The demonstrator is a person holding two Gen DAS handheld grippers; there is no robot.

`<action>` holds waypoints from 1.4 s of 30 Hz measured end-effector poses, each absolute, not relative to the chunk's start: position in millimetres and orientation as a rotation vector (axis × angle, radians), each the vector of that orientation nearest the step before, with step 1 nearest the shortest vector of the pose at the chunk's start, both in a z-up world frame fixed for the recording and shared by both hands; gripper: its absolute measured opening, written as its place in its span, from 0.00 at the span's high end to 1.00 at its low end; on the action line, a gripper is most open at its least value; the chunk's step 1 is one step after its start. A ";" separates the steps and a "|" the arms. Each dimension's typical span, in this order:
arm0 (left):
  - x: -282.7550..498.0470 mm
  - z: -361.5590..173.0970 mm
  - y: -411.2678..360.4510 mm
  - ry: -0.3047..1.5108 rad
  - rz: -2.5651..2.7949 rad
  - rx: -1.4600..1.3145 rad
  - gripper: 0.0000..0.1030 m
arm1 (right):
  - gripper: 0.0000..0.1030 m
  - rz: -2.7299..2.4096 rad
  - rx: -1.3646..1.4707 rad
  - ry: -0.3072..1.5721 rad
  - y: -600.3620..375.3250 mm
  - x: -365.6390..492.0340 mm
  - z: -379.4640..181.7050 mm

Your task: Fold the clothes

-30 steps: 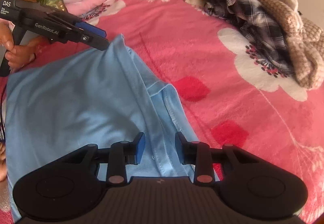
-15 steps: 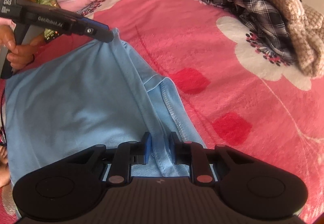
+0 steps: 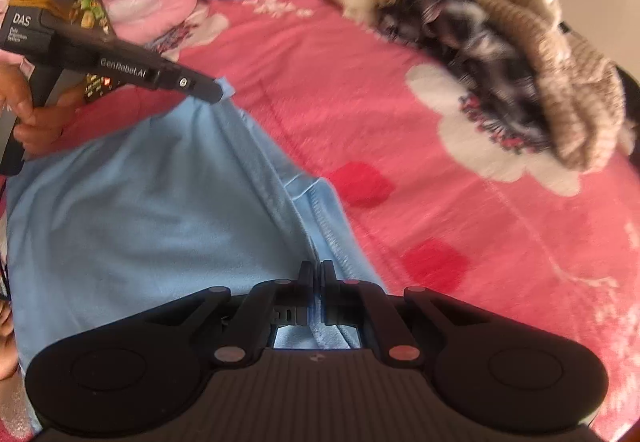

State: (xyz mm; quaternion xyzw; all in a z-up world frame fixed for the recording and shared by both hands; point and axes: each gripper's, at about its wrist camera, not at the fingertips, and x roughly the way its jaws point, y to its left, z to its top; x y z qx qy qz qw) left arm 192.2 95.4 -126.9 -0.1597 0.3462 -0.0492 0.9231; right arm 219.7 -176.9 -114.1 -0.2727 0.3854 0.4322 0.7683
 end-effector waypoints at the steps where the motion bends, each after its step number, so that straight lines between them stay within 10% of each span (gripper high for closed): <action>1: 192.2 -125.1 95.6 0.705 -0.101 -0.334 0.97 | 0.98 0.929 -0.591 0.827 -177.7 218.7 -111.2; 29: 217.8 -143.1 89.0 0.691 -0.075 -0.277 0.97 | 0.98 0.851 -0.614 0.805 -176.1 237.0 -128.9; 42: 193.8 -105.9 68.5 0.643 -0.063 -0.180 0.80 | 0.93 0.759 -0.467 0.817 -182.7 241.8 -147.9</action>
